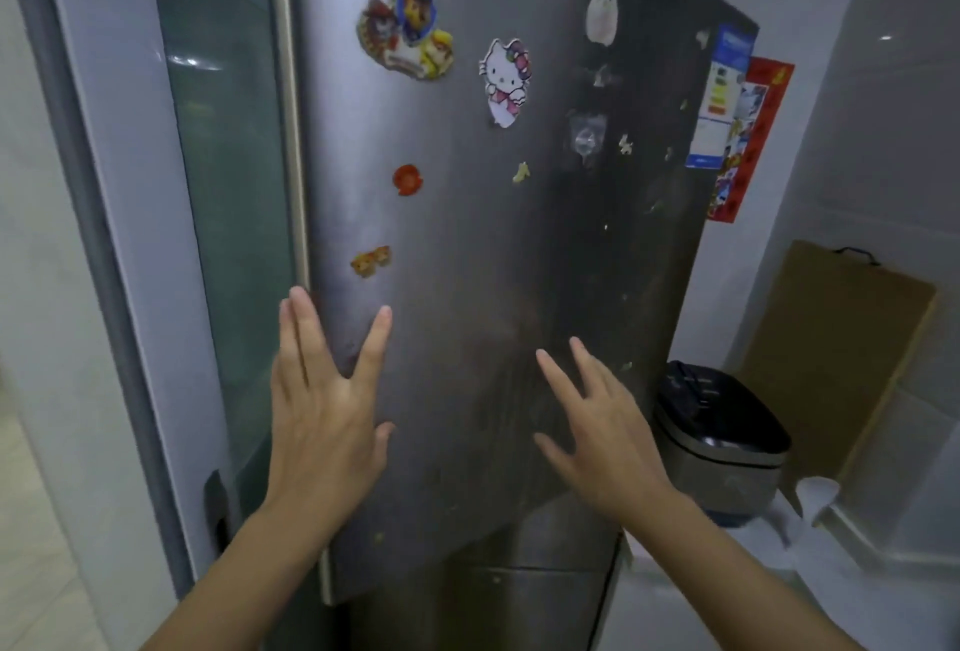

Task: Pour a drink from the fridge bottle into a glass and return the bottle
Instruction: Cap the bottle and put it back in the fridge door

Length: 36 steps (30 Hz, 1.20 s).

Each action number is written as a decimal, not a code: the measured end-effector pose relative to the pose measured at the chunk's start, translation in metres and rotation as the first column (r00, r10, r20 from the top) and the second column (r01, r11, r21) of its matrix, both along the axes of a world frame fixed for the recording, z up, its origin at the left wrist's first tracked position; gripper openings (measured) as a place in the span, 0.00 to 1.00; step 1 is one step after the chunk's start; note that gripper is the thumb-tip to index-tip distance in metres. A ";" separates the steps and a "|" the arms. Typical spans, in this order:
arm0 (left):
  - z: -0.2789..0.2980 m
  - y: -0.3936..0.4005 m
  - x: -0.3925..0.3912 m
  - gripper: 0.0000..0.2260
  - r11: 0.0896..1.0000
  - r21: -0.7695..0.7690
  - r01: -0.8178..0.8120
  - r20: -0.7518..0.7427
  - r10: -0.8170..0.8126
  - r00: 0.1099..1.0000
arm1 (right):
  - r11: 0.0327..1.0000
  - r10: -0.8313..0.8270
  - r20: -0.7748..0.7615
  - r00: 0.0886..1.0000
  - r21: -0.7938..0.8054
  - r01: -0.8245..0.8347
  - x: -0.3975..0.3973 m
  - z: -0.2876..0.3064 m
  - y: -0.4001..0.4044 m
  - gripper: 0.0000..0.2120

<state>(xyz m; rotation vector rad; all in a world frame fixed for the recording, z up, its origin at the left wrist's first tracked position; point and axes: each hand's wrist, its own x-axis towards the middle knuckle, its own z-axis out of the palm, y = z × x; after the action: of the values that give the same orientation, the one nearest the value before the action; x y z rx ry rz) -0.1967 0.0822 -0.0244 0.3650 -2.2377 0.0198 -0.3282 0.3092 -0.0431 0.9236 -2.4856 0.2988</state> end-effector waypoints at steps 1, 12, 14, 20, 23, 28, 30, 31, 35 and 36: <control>0.000 -0.004 -0.009 0.55 1.000 0.001 -0.029 0.021 0.029 0.999 | 0.999 -0.011 -0.020 1.000 0.035 0.012 -0.014 -0.002 -0.001 0.43; -0.022 -0.019 -0.116 0.59 0.989 -0.105 -0.104 0.228 0.126 0.966 | 0.984 0.001 -0.137 0.991 0.178 0.024 -0.122 -0.010 -0.018 0.48; -0.025 -0.022 -0.130 0.58 0.990 -0.076 -0.118 0.241 0.133 0.961 | 0.983 0.004 -0.112 0.994 0.185 0.017 -0.134 -0.010 -0.021 0.47; -0.034 -0.035 -0.169 0.54 0.995 -0.050 -0.090 0.278 0.101 0.955 | 0.982 0.022 -0.084 0.996 0.190 -0.005 -0.156 -0.011 -0.034 0.44; -0.039 -0.039 -0.186 0.52 0.997 -0.019 -0.070 0.279 0.073 0.958 | 0.980 0.008 -0.074 0.997 0.197 0.007 -0.161 -0.011 -0.038 0.43; -0.043 -0.048 -0.208 0.49 1.000 0.029 -0.004 0.265 -0.004 0.964 | 0.983 -0.027 -0.056 0.998 0.182 0.037 -0.168 -0.010 -0.044 0.41; -0.044 -0.053 -0.213 0.45 0.999 0.046 0.015 0.251 -0.026 0.968 | 0.984 -0.028 -0.038 0.999 0.176 0.034 -0.170 -0.011 -0.046 0.41; -0.045 -0.056 -0.215 0.42 0.998 0.053 0.028 0.243 -0.040 0.969 | 0.984 -0.028 -0.025 0.999 0.174 0.032 -0.170 -0.011 -0.047 0.40; -0.045 -0.065 -0.223 0.40 0.994 0.081 0.073 0.240 -0.090 0.967 | 0.987 -0.057 0.019 0.998 0.150 0.053 -0.169 -0.010 -0.055 0.41; -0.045 -0.067 -0.225 0.40 0.993 0.088 0.081 0.238 -0.100 0.966 | 0.986 -0.065 0.028 0.998 0.155 0.059 -0.169 -0.009 -0.057 0.42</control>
<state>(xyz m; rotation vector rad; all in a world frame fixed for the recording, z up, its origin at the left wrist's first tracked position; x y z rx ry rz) -0.4219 0.0155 -0.0689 0.3157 -2.5000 -0.0748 -0.4967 0.2519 -0.0519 0.9060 -2.5914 0.1029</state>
